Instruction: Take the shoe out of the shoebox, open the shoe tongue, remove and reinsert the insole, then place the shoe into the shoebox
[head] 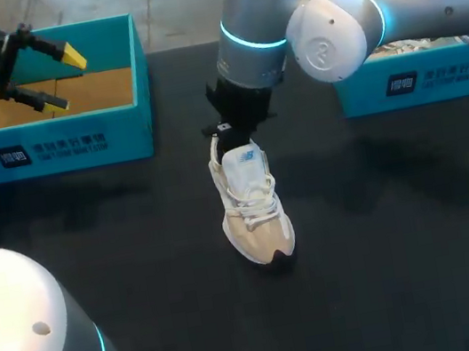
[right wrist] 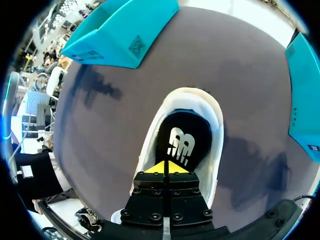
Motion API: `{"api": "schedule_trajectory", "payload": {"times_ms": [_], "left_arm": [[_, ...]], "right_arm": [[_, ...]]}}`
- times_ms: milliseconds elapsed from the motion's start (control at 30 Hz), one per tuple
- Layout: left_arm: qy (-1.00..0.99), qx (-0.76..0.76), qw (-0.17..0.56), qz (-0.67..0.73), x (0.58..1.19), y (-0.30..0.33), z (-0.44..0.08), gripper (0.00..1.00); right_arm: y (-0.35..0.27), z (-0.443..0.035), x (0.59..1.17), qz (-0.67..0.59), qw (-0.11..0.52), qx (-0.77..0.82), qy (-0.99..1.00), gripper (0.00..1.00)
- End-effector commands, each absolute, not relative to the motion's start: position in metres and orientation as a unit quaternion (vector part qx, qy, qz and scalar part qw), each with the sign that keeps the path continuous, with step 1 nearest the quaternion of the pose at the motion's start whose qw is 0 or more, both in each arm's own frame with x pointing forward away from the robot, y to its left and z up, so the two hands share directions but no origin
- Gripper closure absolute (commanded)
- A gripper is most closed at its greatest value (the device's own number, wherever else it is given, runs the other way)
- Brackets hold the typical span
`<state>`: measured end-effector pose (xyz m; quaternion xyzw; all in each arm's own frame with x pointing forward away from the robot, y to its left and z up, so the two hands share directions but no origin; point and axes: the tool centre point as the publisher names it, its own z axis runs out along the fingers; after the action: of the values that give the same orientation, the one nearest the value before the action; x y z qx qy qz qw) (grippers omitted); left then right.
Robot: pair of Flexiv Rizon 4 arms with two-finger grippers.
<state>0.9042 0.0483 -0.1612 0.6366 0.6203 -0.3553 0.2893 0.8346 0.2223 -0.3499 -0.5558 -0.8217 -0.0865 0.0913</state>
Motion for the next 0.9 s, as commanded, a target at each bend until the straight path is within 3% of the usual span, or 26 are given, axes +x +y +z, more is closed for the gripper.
{"api": "schedule_trajectory", "payload": {"times_ms": [33, 900], "left_arm": [[0.627, 0.631, 0.298, -0.346, 0.897, 0.059, -0.158, 0.0], [0.632, 0.633, 0.29, -0.34, 0.907, 0.057, -0.154, 0.0]], "right_arm": [[0.222, -0.352, 0.834, -0.077, 0.087, -0.561, -0.82, 1.0], [0.207, -0.387, 0.831, -0.048, 0.061, -0.594, -0.8, 1.0]]}}
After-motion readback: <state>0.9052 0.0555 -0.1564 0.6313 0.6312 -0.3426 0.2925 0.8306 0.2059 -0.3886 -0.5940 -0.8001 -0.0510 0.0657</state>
